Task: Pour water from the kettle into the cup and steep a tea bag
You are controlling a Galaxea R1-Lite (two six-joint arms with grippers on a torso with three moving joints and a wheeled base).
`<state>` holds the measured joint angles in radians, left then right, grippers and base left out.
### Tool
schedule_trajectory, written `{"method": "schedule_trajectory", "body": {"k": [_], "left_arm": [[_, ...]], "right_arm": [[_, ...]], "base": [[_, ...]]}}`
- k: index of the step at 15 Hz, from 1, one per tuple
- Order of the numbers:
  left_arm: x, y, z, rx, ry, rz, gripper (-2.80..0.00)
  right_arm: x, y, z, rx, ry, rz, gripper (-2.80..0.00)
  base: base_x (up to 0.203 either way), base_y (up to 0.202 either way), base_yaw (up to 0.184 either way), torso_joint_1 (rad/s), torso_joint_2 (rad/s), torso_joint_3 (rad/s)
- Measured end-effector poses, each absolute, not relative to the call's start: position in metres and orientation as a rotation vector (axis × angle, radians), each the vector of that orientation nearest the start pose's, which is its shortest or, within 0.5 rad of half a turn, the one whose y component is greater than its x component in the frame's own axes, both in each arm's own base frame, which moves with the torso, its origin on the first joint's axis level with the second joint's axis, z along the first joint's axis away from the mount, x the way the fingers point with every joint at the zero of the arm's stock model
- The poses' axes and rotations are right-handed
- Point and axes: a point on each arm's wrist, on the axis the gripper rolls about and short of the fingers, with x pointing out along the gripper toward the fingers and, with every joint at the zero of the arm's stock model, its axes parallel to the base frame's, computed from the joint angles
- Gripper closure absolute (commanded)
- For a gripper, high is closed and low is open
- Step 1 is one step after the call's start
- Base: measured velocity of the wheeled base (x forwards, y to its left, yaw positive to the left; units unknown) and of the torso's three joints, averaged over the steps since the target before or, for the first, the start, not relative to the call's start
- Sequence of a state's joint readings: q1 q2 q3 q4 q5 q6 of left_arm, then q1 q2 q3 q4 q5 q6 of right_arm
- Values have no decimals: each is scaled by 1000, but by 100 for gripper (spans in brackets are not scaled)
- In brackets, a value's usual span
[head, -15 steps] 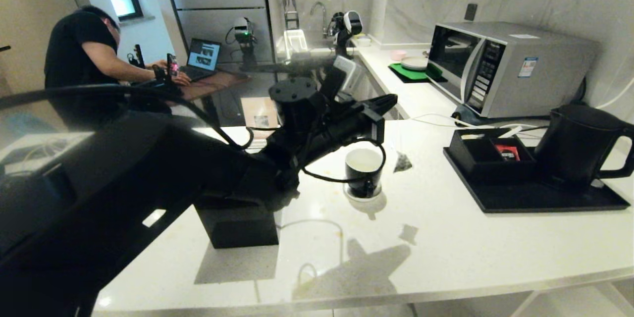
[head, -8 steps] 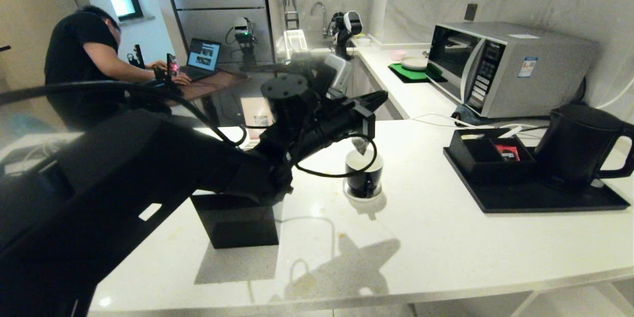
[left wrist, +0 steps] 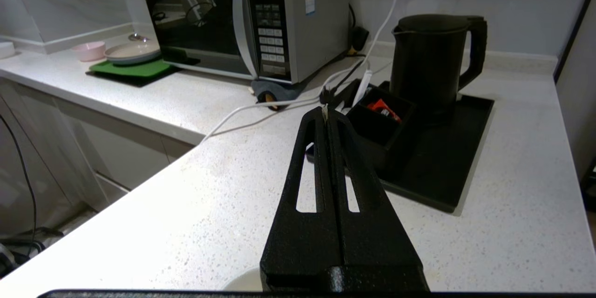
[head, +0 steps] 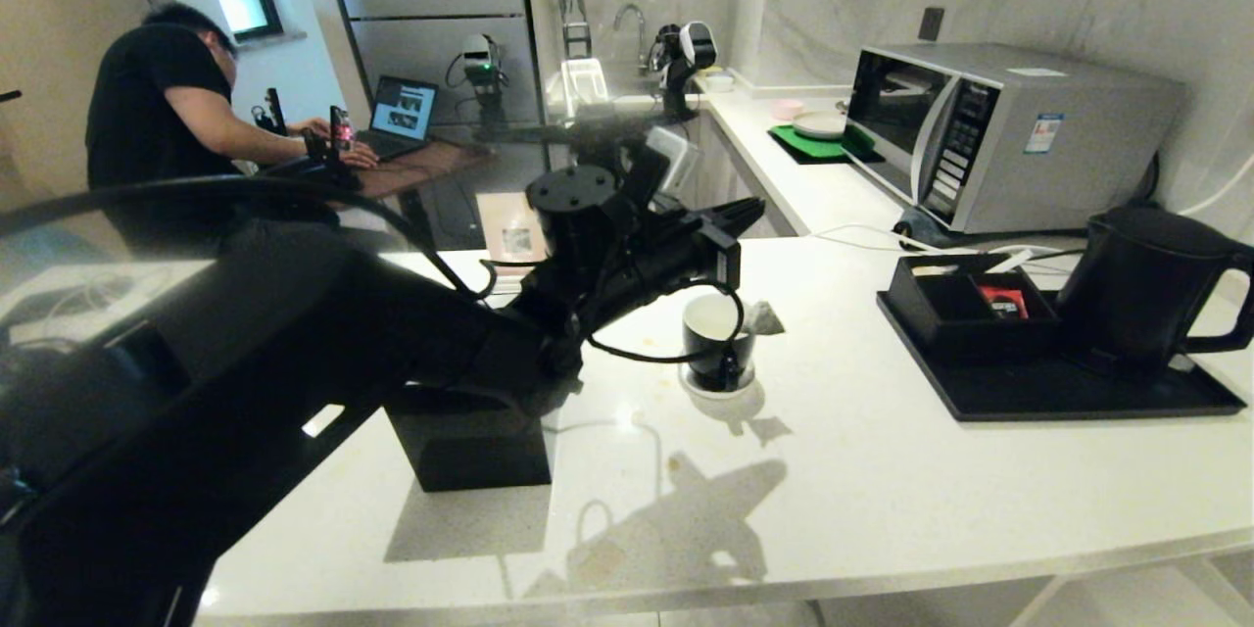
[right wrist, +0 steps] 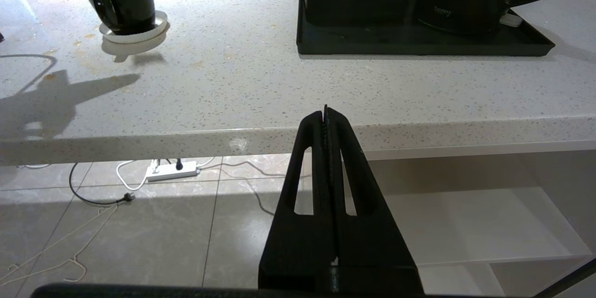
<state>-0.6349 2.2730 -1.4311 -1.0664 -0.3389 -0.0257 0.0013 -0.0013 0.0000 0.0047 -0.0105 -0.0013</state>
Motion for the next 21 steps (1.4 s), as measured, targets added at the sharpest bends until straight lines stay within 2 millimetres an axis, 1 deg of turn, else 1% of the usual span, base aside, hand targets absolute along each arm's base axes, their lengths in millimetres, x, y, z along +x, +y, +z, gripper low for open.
{"method": "schedule_trajectory", "body": {"k": [5,11,17,21], "left_arm": [[373,-284,161,-55,-199,-973,0],[378,-281,153,-51,-181,-961,0],[380,-281,148,-49,-170,-960,0],[378,-279,139,-7,-155,-959,0]], "right_arm": [[-23,0,75,-1,4,-10,0],[-23,0,75,-1,4,-9,0],[-23,0,75,-1,4,-10,0],[-23,0,75,-1,4,-9,0]], "base": [[0,0,0,0,0,0],[0,0,0,0,0,0],[0,0,0,0,0,0],[0,0,0,0,0,0]]}}
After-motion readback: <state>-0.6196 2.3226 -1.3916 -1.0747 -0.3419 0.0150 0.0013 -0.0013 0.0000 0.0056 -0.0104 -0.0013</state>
